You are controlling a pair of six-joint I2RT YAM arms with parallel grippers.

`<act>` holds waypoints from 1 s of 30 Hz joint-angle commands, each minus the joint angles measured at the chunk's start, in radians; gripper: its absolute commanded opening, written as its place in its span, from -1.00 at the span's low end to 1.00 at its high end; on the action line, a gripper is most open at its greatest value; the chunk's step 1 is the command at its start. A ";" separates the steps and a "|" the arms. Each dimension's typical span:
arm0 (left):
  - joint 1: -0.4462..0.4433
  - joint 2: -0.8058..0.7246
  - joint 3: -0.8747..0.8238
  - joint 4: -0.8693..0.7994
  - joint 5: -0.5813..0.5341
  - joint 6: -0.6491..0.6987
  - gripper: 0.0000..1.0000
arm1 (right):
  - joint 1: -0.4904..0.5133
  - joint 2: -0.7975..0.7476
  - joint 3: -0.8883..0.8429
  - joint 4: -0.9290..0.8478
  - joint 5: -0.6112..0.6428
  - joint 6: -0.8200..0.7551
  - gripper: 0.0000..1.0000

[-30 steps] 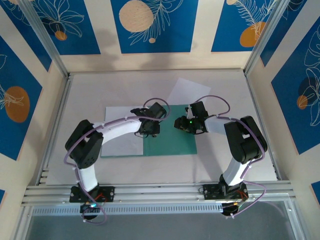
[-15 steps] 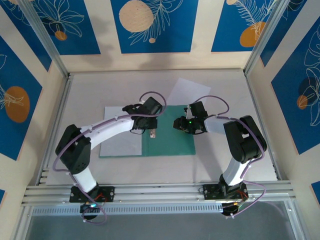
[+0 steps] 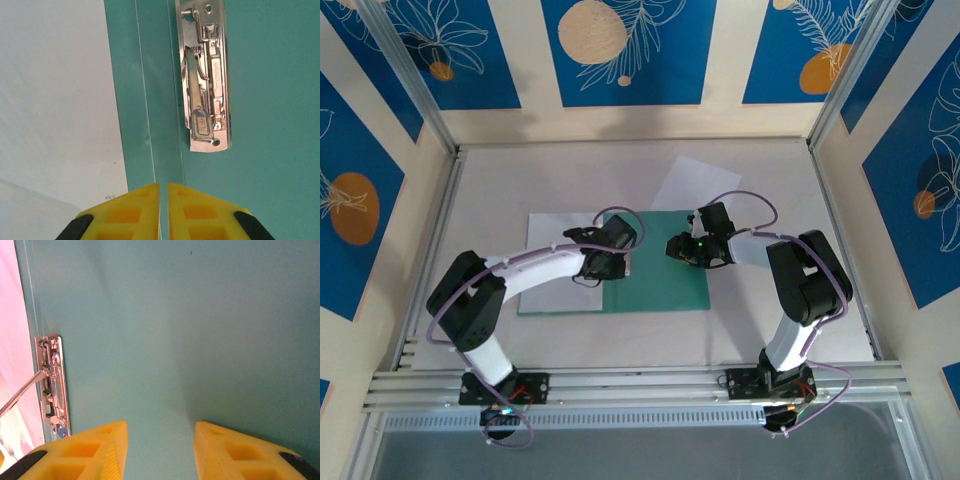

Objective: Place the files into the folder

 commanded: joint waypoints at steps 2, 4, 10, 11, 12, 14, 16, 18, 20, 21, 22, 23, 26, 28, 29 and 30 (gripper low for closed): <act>0.012 0.012 -0.012 0.029 0.006 -0.008 -0.78 | 0.008 0.035 0.003 -0.078 -0.009 -0.010 -0.17; 0.021 0.024 -0.007 0.039 0.005 -0.002 -0.78 | 0.008 0.037 0.004 -0.079 -0.009 -0.010 -0.17; 0.047 0.057 0.057 0.031 -0.018 0.039 -0.78 | 0.009 0.038 0.007 -0.082 -0.011 -0.011 -0.17; 0.053 0.061 0.069 0.033 -0.019 0.045 -0.79 | 0.009 0.039 0.007 -0.083 -0.011 -0.012 -0.17; 0.060 0.068 0.083 0.033 -0.017 0.052 -0.78 | 0.008 0.039 0.008 -0.083 -0.011 -0.012 -0.17; 0.069 0.084 0.115 0.035 -0.015 0.067 -0.79 | 0.008 0.039 0.010 -0.083 -0.010 -0.013 -0.17; 0.076 0.103 0.149 0.037 -0.015 0.082 -0.79 | 0.008 0.039 0.010 -0.085 -0.012 -0.013 -0.17; 0.087 0.127 0.177 0.039 -0.002 0.093 -0.79 | 0.009 0.039 0.010 -0.085 -0.012 -0.013 -0.17; 0.096 0.151 0.200 0.046 0.008 0.099 -0.79 | 0.009 0.039 0.012 -0.085 -0.011 -0.013 -0.17; 0.101 0.162 0.212 0.048 0.010 0.102 -0.79 | 0.008 0.039 0.011 -0.084 -0.012 -0.013 -0.17; 0.107 0.174 0.222 0.049 0.010 0.105 -0.79 | 0.009 0.039 0.012 -0.087 -0.012 -0.013 -0.17; 0.113 0.185 0.233 0.050 0.010 0.111 -0.79 | 0.008 0.037 0.012 -0.086 -0.012 -0.013 -0.17; 0.135 0.221 0.272 0.047 0.008 0.124 -0.79 | 0.008 0.037 0.012 -0.086 -0.013 -0.014 -0.17; 0.151 0.241 0.303 0.040 0.014 0.136 -0.79 | 0.009 0.037 0.012 -0.086 -0.014 -0.014 -0.17; 0.155 0.248 0.315 0.039 0.016 0.141 -0.79 | 0.010 0.037 0.011 -0.086 -0.014 -0.014 -0.17; 0.163 0.256 0.329 0.038 0.016 0.147 -0.77 | 0.008 0.037 0.011 -0.087 -0.014 -0.014 -0.17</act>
